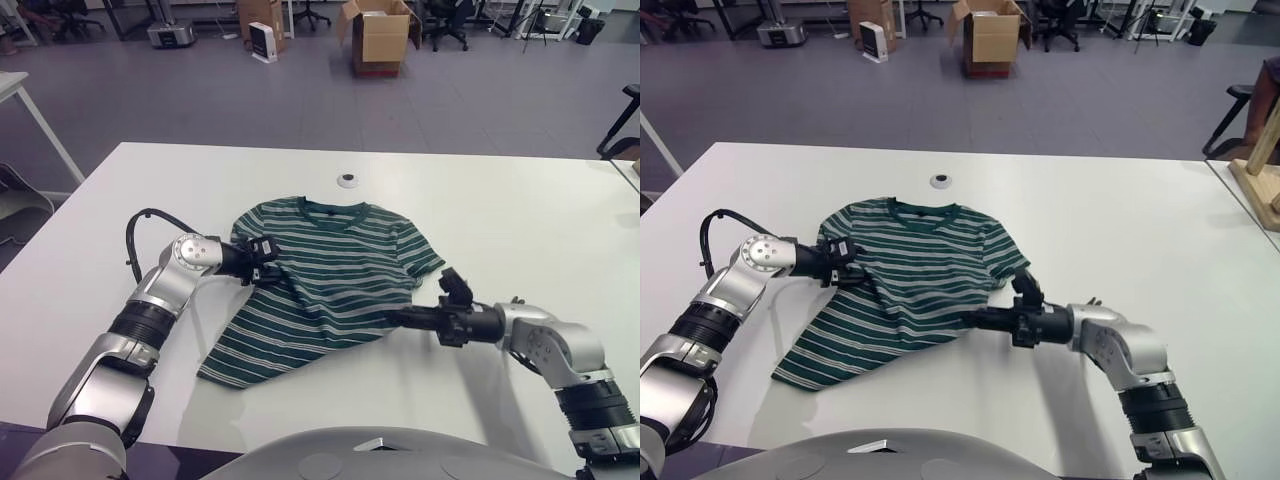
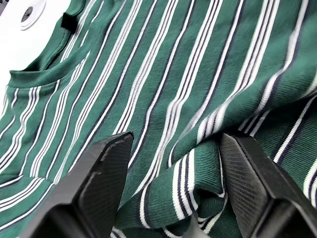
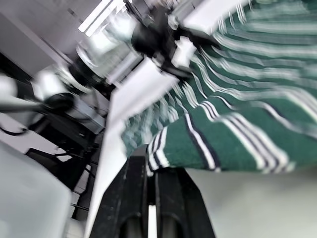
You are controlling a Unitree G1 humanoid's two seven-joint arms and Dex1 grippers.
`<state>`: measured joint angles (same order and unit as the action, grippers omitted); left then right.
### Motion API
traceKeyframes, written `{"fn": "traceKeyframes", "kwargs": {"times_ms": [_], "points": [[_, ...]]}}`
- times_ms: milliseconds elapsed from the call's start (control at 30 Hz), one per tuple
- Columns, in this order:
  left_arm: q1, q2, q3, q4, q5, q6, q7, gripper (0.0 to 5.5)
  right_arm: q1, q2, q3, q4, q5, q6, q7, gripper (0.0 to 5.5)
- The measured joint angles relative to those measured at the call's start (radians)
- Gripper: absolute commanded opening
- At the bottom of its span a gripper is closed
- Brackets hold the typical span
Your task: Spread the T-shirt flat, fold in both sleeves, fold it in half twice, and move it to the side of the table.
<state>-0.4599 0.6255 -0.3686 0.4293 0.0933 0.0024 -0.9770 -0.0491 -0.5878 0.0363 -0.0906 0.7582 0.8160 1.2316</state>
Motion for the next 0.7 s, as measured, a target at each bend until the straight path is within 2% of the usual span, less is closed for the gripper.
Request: {"fn": "traceKeyframes", "kwargs": {"times_ms": [133,467,600,700], "points": [[0.002,-0.013,0.003,-0.012,0.021,-0.02,0.032,2.95,-0.081,0.034,-0.067,0.006,0.113,0.115,-0.067,0.01],[0.022,-0.016,0.01,-0.084,0.074,-0.055,0.071,2.95,-0.379,0.299,-0.196,0.248,0.138,0.339,-0.64,0.01],[0.04,-0.012,0.021,-0.184,0.074,-0.024,0.071,2.95,-0.415,0.36,-0.135,0.312,-0.022,0.296,-0.809,0.83],[0.06,-0.01,0.022,-0.255,0.075,0.004,0.069,2.95,-0.398,0.348,-0.06,0.279,-0.116,0.239,-0.82,1.32]]}}
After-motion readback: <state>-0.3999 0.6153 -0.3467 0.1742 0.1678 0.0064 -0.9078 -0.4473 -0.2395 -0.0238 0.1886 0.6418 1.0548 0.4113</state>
